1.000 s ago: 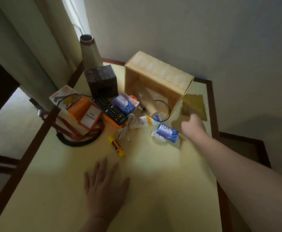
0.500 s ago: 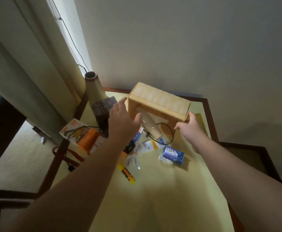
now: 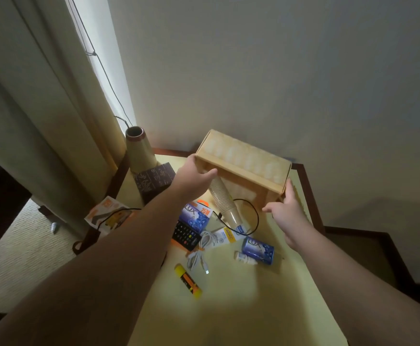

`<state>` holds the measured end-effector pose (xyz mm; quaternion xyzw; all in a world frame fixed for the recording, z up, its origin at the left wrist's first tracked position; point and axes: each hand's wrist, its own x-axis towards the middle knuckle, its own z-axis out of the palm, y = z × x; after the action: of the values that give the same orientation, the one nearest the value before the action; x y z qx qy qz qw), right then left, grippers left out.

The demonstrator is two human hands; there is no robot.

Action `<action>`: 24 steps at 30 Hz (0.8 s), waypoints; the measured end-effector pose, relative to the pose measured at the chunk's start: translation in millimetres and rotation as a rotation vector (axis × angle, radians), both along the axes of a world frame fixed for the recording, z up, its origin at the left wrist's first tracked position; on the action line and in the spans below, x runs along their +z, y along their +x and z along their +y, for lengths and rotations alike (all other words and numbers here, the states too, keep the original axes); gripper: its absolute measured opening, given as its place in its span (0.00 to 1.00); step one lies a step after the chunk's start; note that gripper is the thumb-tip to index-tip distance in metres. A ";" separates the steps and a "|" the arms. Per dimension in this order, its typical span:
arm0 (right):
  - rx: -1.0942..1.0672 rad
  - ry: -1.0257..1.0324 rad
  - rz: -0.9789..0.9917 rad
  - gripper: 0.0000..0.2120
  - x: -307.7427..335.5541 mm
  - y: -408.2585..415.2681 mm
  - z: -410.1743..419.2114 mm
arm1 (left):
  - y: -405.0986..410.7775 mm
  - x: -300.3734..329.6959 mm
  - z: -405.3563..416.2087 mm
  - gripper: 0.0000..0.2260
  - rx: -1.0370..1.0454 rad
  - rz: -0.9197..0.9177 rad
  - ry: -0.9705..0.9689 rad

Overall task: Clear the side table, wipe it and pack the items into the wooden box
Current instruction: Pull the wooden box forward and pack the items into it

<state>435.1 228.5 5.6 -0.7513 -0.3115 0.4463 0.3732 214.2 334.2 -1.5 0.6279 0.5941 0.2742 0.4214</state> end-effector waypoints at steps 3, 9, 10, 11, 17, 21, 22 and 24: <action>-0.048 0.093 0.008 0.51 5.3 -1.5 -9.1 | 2.6 7.8 -16.0 0.19 0.008 -0.104 0.127; -0.025 0.245 -0.042 0.50 26.2 -5.4 -37.2 | -4.7 16.7 -52.2 0.21 0.012 -0.270 0.226; -0.012 0.261 -0.053 0.50 30.2 -6.9 -43.7 | -6.9 17.4 -59.2 0.22 0.028 -0.275 0.239; 0.002 0.278 -0.059 0.50 34.2 -8.4 -50.0 | -9.5 19.4 -67.5 0.22 0.049 -0.261 0.248; 0.064 0.355 -0.059 0.47 50.9 -18.9 -104.0 | -30.4 28.8 -140.9 0.22 0.149 -0.261 0.319; 0.106 0.390 -0.053 0.46 47.7 -26.9 -153.5 | -52.0 29.6 -208.8 0.27 0.223 -0.308 0.334; 0.124 0.398 -0.034 0.46 47.1 -29.6 -166.5 | -58.0 29.5 -224.7 0.29 0.218 -0.324 0.336; 0.161 0.390 -0.001 0.44 48.2 -37.3 -194.5 | -69.4 28.1 -256.7 0.30 0.213 -0.370 0.295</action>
<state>397.8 33.9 53.7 -0.6376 -0.4512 0.4057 0.4746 144.8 77.6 26.7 0.5556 0.5234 0.5108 0.3955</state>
